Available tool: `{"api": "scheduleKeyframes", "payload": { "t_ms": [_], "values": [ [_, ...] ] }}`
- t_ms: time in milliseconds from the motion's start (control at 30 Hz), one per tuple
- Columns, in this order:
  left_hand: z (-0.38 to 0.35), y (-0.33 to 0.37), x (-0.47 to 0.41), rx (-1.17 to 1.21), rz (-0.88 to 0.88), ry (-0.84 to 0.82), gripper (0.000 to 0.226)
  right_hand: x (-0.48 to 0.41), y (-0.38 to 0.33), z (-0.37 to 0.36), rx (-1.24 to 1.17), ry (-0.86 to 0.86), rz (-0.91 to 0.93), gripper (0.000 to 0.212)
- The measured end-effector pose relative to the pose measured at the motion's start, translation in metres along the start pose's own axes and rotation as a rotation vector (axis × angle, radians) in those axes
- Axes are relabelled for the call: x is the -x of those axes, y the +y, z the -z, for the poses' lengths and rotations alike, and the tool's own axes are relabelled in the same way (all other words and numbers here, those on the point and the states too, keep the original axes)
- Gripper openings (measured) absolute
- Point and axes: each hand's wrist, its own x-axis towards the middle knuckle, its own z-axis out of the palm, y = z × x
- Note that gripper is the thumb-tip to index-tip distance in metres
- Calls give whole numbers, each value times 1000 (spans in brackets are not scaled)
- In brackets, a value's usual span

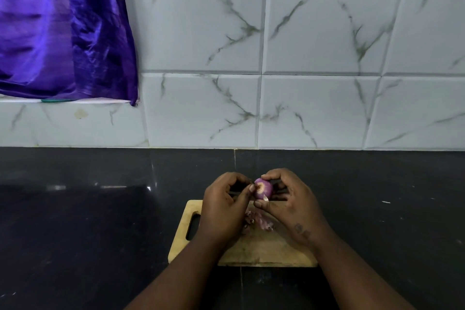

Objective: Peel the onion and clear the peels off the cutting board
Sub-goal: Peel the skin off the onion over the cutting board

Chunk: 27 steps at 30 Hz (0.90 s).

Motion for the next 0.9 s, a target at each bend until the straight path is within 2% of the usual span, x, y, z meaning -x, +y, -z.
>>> {"api": "scheduleKeyframes", "payload": {
  "t_ms": [300, 633, 733, 900],
  "values": [
    [1, -4, -4, 213, 137, -36, 16, 0, 1, 0, -103, -17, -22, 48],
    [0, -6, -8, 461, 240, 34, 14, -4, 7, -1, -243, -4, -44, 47],
    [-1, -6, -7, 417, 249, 30, 12, -5, 8, -1, -264, -11, -38, 47],
    [1, -17, -10, 280, 325, 129, 8, -9, 6, 5, -332, 41, -24, 48]
  ]
}}
